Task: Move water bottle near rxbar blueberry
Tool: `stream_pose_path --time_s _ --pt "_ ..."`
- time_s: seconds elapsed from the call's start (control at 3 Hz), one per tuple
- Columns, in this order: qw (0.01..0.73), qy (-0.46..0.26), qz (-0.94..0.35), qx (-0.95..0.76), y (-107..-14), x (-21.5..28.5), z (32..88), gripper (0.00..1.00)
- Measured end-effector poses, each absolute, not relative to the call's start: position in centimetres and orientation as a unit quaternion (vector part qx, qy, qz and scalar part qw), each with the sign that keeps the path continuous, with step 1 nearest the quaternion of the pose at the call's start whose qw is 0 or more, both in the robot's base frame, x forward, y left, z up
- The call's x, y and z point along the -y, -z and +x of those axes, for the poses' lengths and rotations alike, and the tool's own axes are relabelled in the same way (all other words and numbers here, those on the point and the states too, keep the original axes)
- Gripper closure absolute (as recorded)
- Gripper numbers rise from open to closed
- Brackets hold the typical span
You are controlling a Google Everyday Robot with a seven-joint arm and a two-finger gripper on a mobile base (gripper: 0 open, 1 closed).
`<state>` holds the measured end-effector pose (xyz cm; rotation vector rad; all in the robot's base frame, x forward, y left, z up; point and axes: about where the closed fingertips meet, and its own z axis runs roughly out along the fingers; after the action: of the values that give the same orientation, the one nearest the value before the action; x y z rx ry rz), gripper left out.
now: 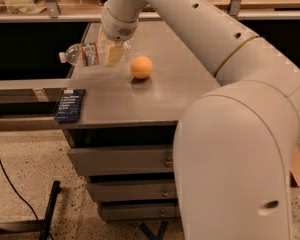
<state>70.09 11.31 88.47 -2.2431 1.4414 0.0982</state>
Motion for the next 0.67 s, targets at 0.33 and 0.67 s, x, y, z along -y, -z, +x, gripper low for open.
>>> stream_pose_path --time_s 0.33,0.67 --pt "0.229 -0.020 -0.830 -0.509 -87.1 -12.2 71.3 1.00" --pt "0.223 -0.007 -0.841 -0.493 -86.0 -13.1 71.9 1.00"
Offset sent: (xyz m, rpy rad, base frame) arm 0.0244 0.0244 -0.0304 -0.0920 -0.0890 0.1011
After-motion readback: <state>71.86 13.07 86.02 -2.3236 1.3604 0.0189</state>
